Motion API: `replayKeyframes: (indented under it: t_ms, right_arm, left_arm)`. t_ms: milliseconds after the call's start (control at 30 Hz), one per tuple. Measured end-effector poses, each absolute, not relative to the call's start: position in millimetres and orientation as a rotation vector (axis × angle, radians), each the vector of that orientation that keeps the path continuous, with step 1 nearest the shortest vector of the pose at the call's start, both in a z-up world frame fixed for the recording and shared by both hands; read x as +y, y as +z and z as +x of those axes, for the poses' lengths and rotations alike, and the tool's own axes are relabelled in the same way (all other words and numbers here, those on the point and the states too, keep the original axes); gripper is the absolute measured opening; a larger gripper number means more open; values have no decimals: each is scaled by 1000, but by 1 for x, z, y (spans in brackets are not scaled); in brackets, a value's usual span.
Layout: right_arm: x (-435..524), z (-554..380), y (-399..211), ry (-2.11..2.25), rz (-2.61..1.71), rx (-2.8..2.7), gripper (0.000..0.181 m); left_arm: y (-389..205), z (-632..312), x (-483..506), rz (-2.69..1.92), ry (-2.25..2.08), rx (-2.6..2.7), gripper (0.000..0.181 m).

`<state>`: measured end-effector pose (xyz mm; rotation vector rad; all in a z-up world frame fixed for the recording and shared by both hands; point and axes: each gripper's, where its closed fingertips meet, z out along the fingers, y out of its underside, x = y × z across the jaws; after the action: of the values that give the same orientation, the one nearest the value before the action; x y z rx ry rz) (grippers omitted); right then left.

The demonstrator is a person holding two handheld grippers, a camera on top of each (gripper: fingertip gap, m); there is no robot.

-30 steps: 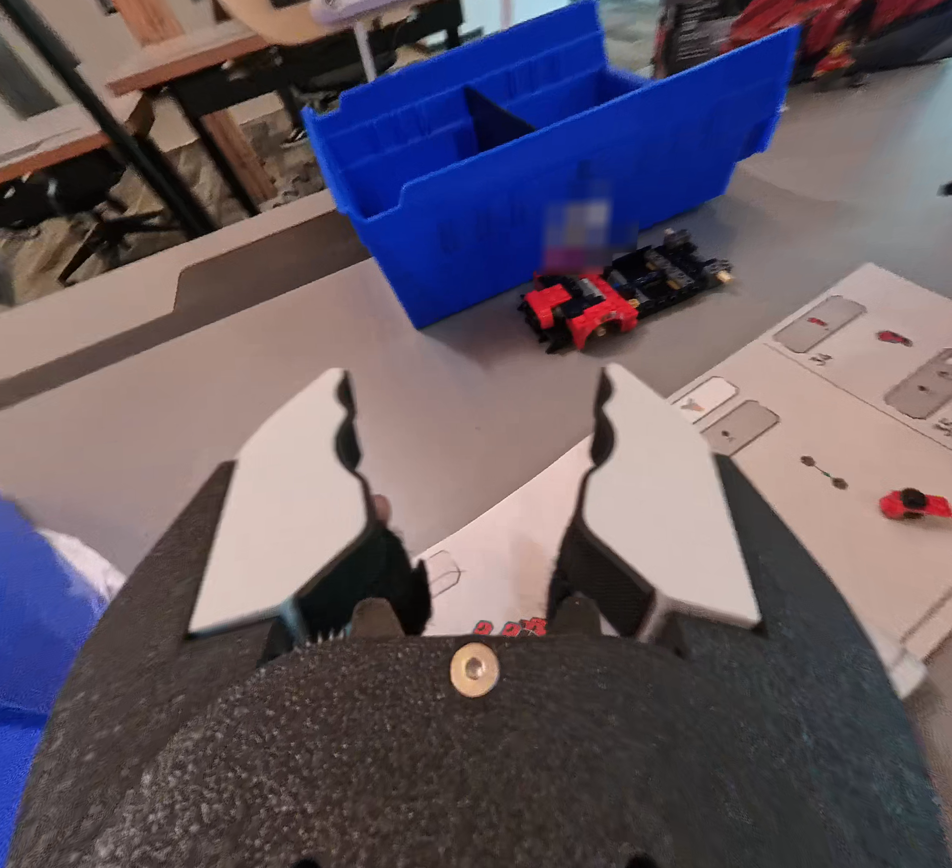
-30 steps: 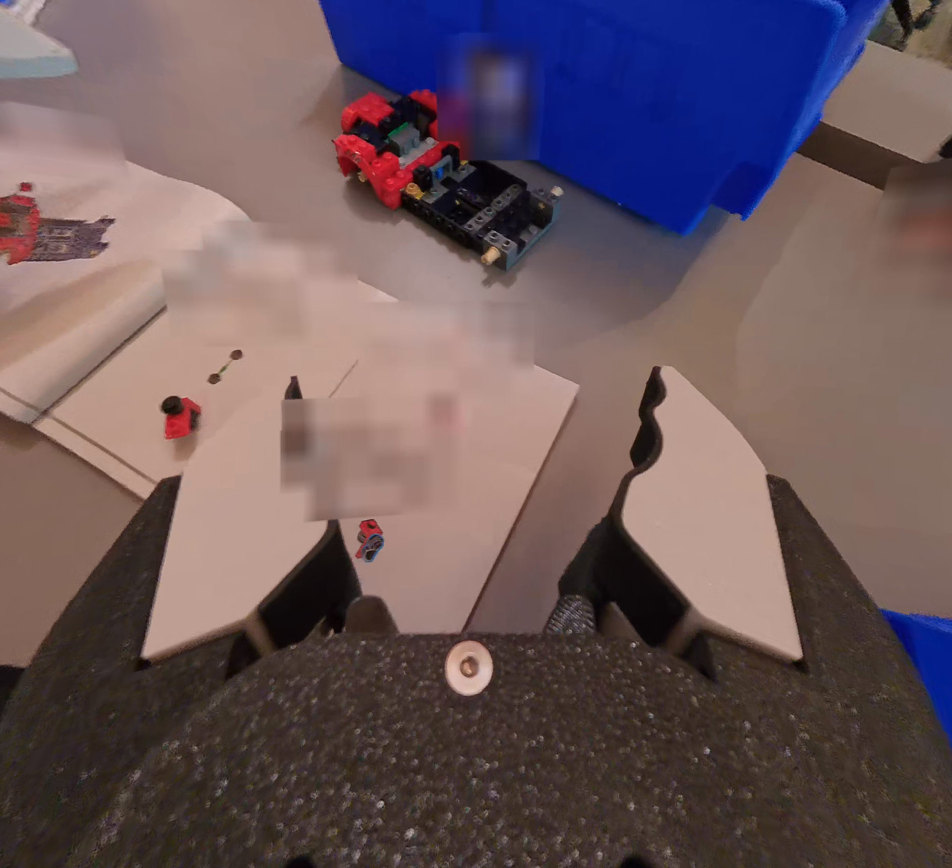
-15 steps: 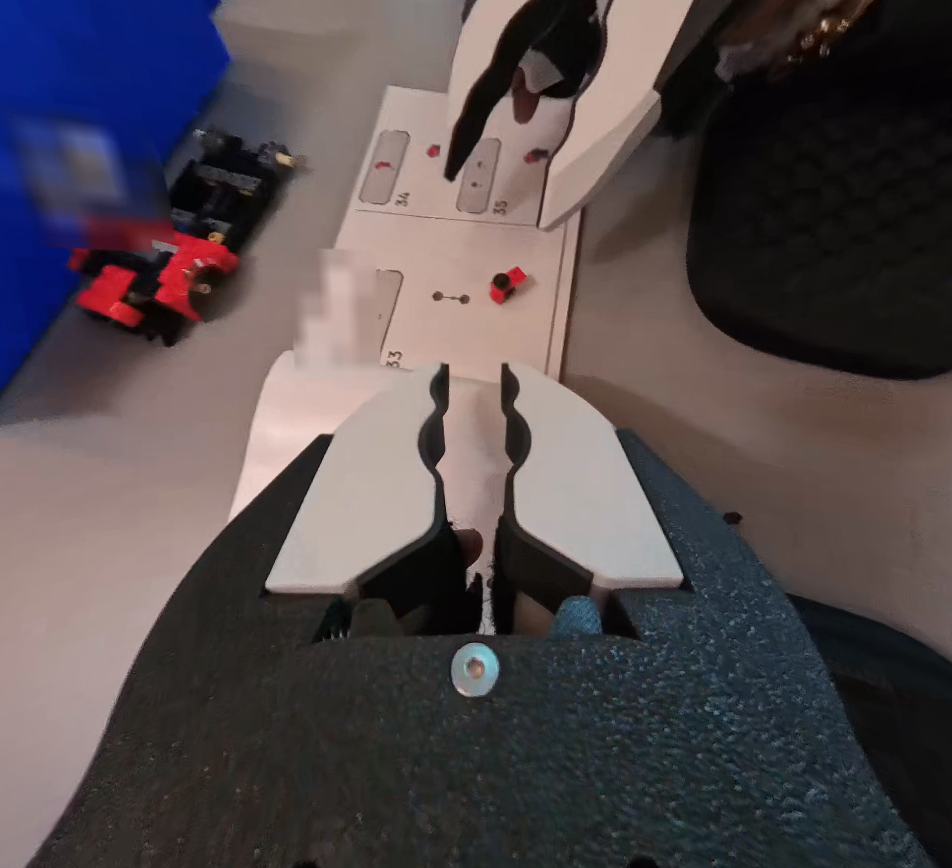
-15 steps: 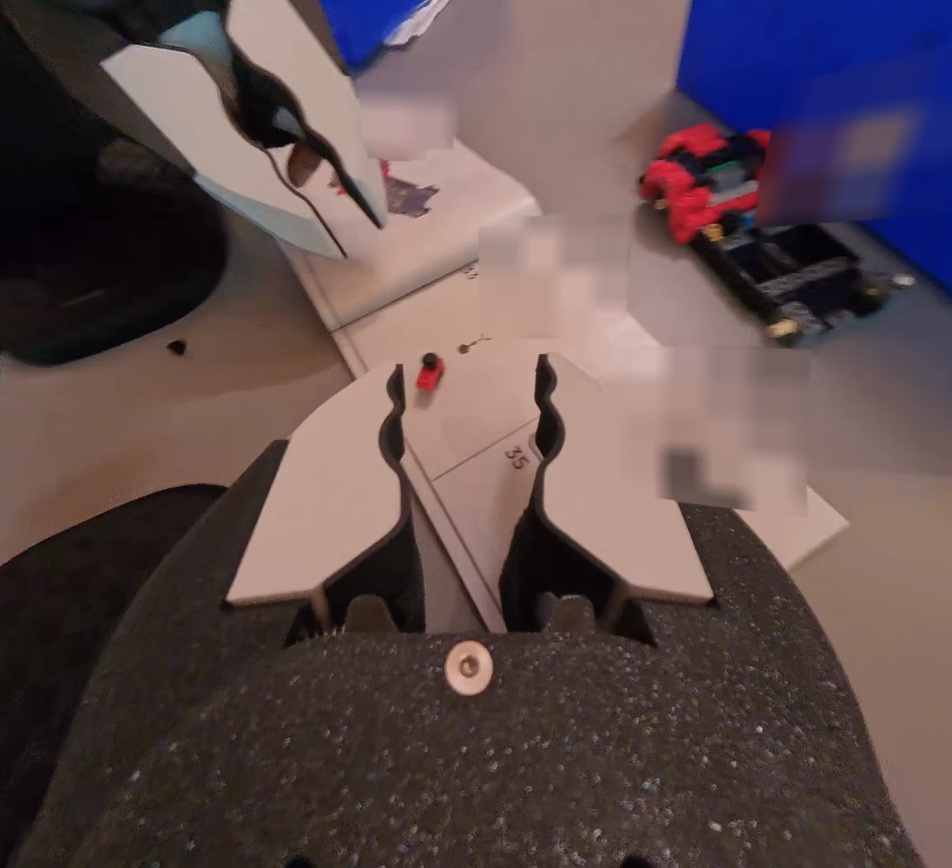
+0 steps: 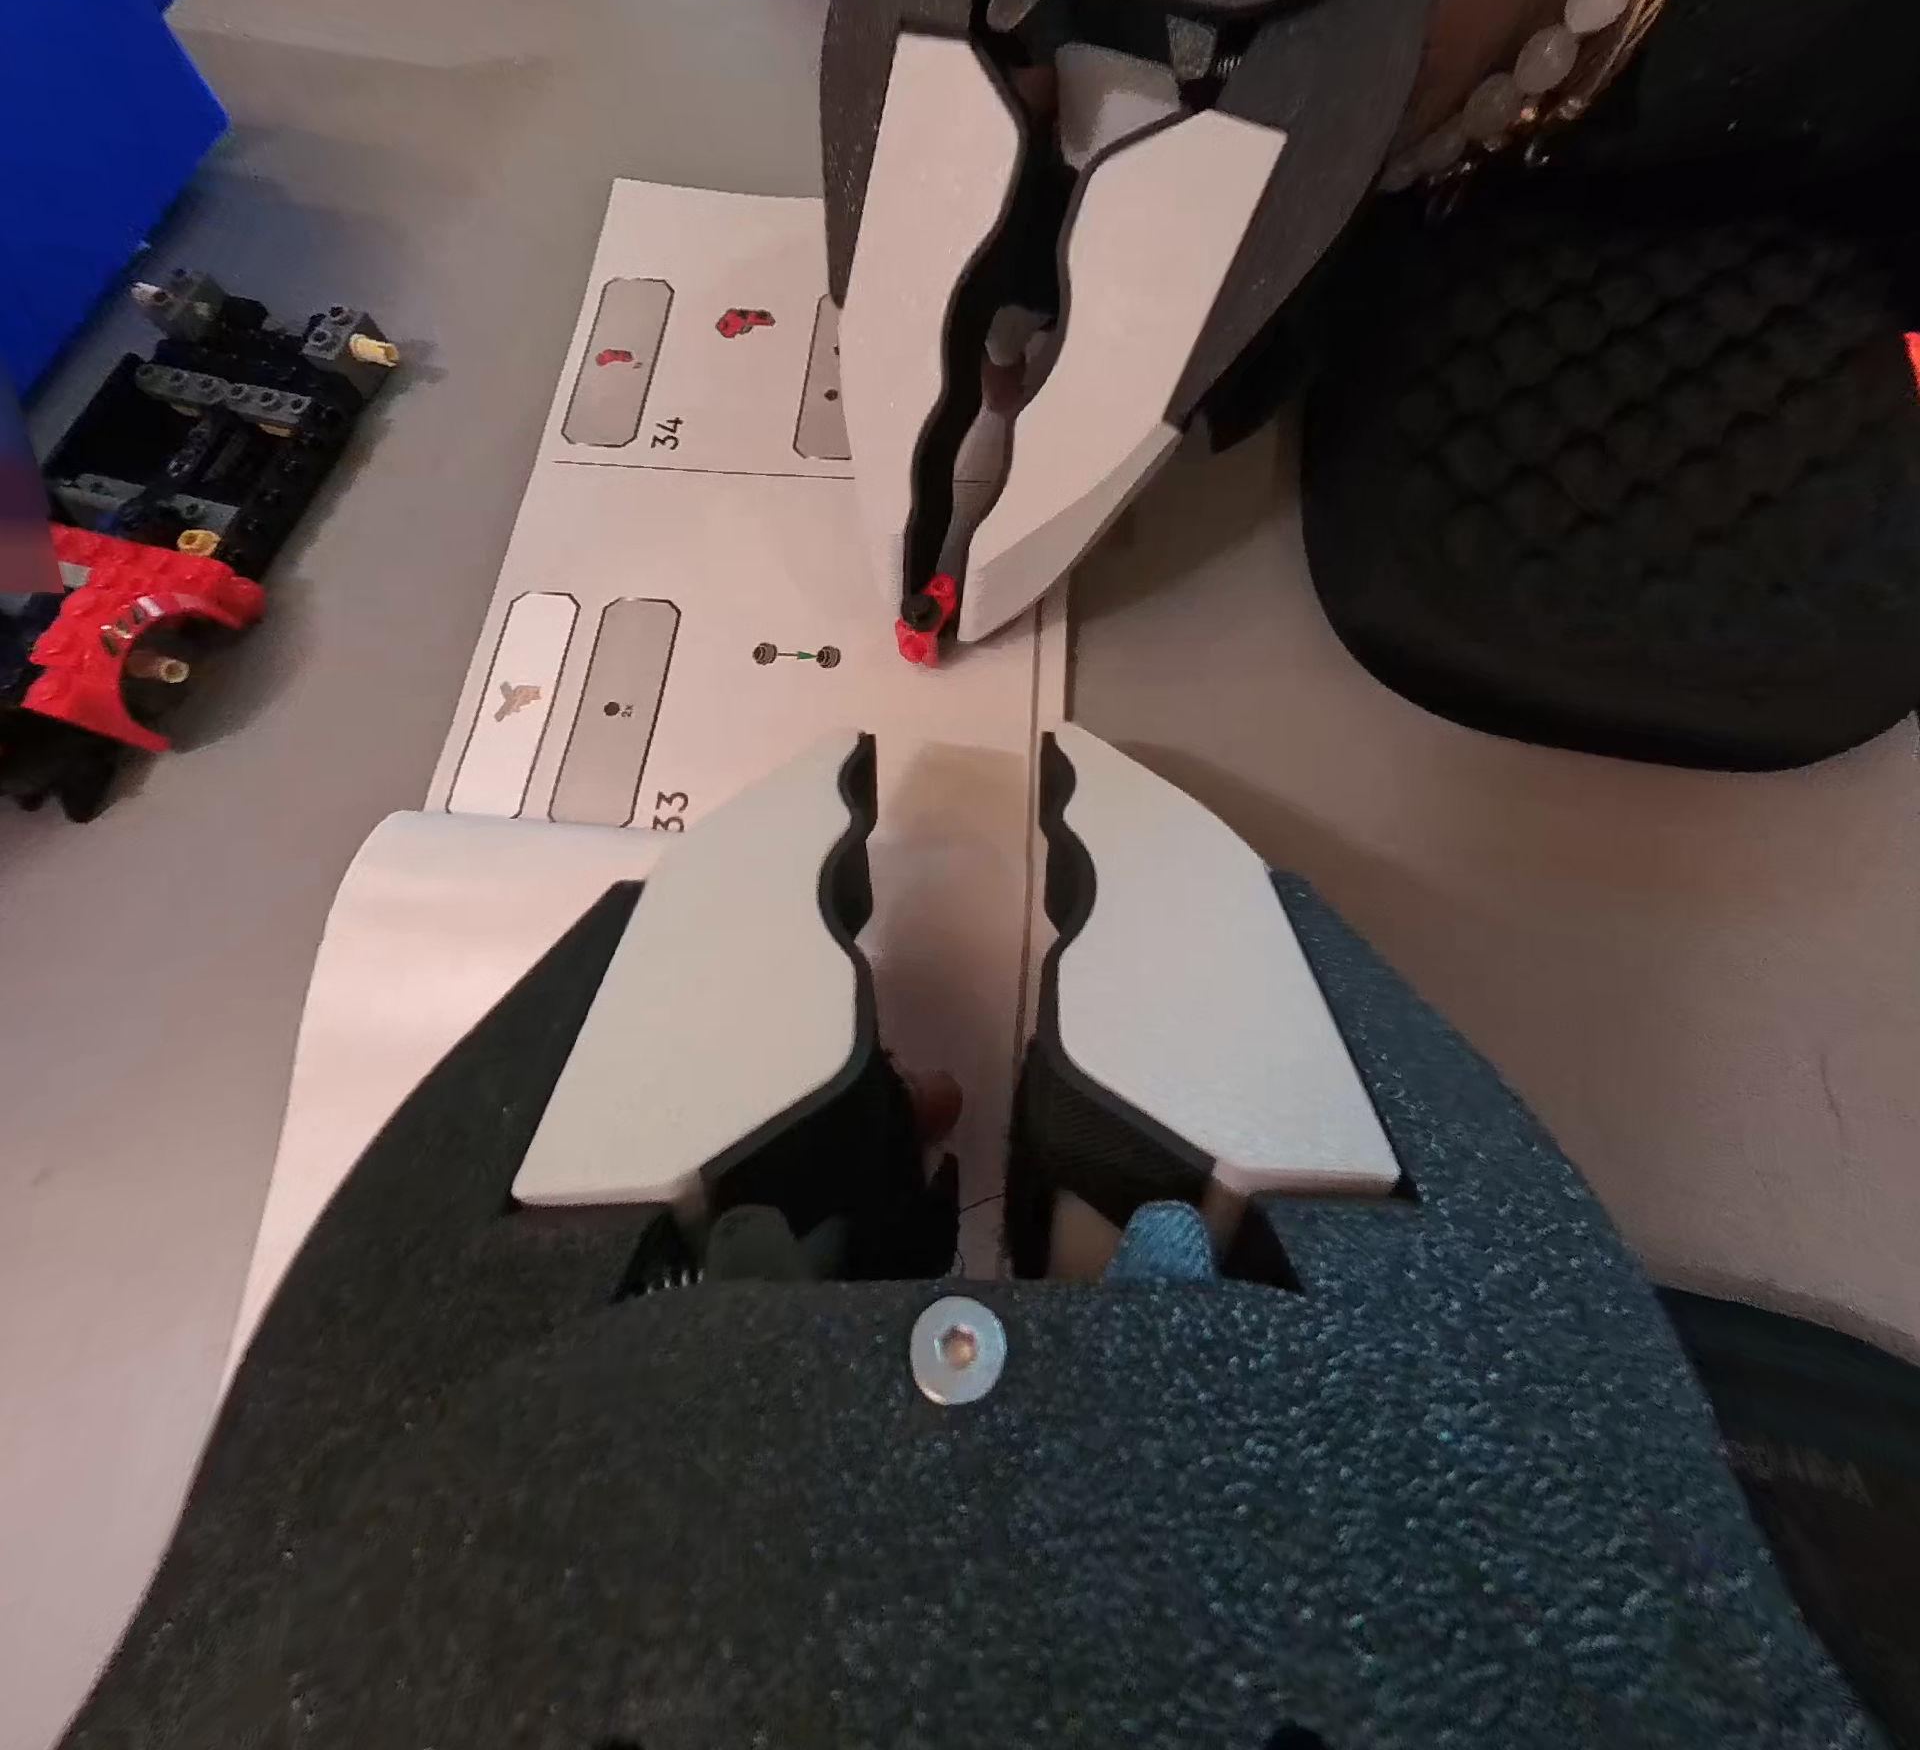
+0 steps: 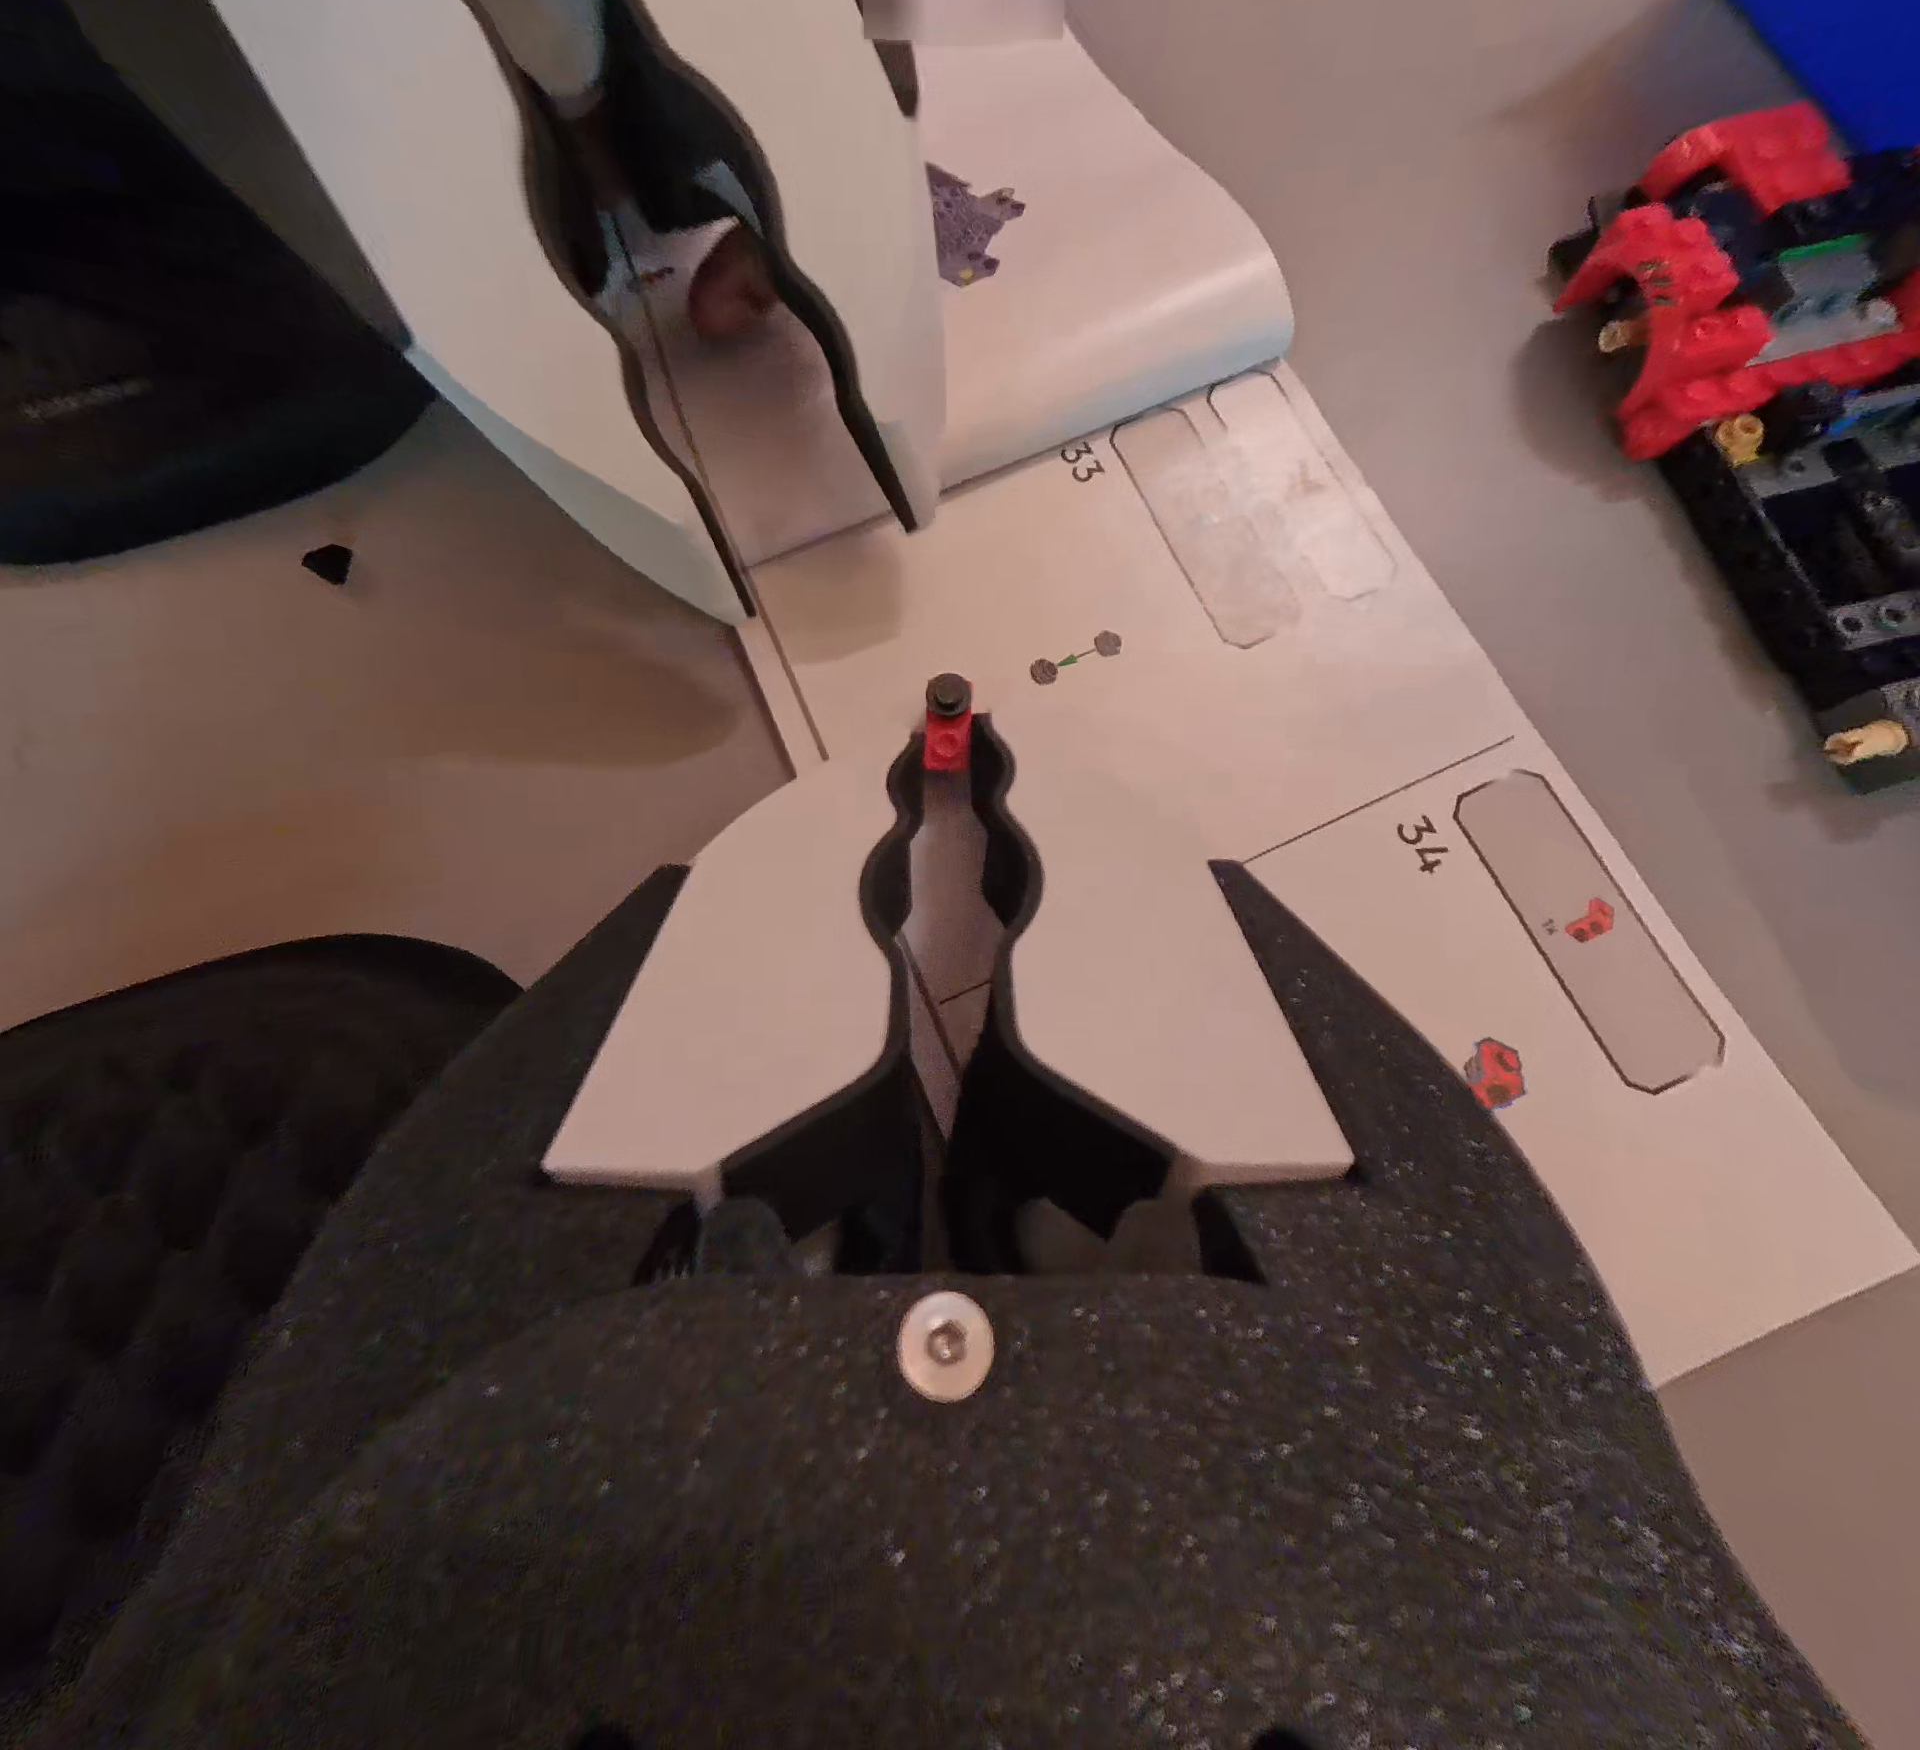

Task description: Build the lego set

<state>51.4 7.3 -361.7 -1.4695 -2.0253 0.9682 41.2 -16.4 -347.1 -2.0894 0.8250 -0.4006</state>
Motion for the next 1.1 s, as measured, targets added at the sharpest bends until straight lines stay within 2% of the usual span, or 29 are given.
replayKeyframes:
  t_ms: [167, 300, 600, 1100]
  right_arm:
    - [-21, 56, -333, 1212, -1208, -2050, 8]
    - [-29, 59, -327, 1240, -1111, -2074, 8]
    - [-36, 61, -331, 1251, -1097, -2115, 8]
    - [-37, 62, -333, 1275, -1122, -2115, 10]
  left_arm:
    - [-344, 49, -19, -2040, -491, 845, 27]
    - [-331, 58, -25, -1948, -603, 854, 24]
    - [-333, 67, -32, -1923, -616, 947, 10]
    - [-331, 69, -34, -1908, -645, 947, 7]
